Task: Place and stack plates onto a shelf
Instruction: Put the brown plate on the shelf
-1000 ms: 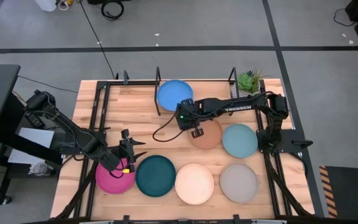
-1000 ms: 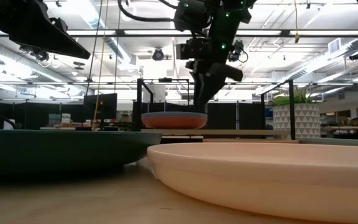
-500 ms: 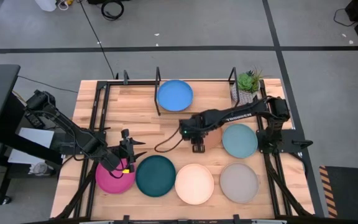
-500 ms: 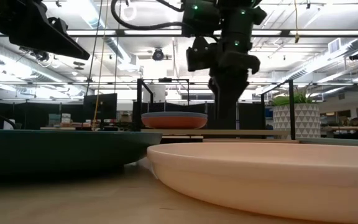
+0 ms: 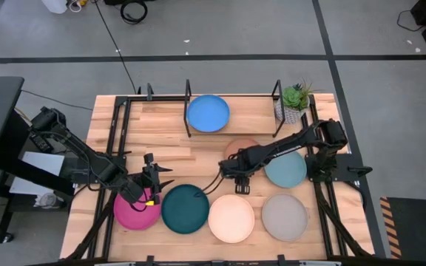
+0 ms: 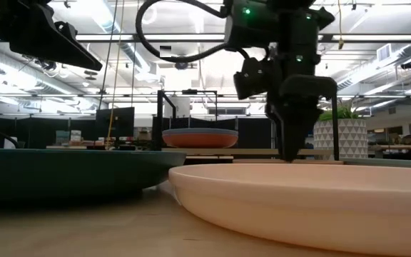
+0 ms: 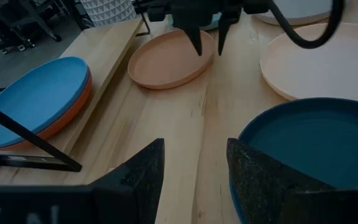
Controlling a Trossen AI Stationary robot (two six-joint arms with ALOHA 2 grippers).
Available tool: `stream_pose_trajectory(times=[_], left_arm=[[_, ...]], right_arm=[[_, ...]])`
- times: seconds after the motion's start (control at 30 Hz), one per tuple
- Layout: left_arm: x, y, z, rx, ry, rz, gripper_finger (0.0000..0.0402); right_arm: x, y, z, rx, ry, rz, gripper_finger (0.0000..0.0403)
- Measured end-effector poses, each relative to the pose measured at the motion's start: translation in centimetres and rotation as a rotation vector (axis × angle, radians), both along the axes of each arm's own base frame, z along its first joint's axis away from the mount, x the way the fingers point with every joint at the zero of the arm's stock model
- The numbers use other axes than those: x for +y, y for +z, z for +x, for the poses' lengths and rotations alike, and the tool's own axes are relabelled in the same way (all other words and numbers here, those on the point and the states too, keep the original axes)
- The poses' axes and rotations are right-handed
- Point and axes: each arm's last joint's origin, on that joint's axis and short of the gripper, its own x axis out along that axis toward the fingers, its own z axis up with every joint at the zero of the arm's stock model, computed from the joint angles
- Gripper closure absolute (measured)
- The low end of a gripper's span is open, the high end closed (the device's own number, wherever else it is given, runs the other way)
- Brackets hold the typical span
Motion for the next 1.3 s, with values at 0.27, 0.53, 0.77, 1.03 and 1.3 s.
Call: stream_pose_trajectory(times=[0.27, 0.53, 0.77, 1.03, 1.3], left_arm=[[0.0, 0.0, 0.0, 0.000, 0.000, 0.001, 0.0221], [0.0, 0.0, 0.0, 0.001, -0.001, 0.003, 0.0221], [0.1, -0.1, -0.1, 0.011, 0.003, 0.004, 0.0221], [0.1, -0.1, -0.1, 0.010, 0.005, 0.000, 0.0221], [0.1, -0.2, -0.1, 0.013, 0.006, 0.000, 0.0221]], right_arm=[[0.1, -1.8, -1.3, 0.051, -0.020, -0.008, 0.0277], [0.2, -2.0, -1.5, 0.056, 0.025, -0.018, 0.0357], [1.6, -1.0, -1.0, 0.050, 0.191, -0.021, 0.0389], [3.3, 2.8, 0.0, 0.054, 0.299, -0.077, 0.0383], [3.0, 5.1, -0.2, 0.111, 0.236, -0.234, 0.0382]])
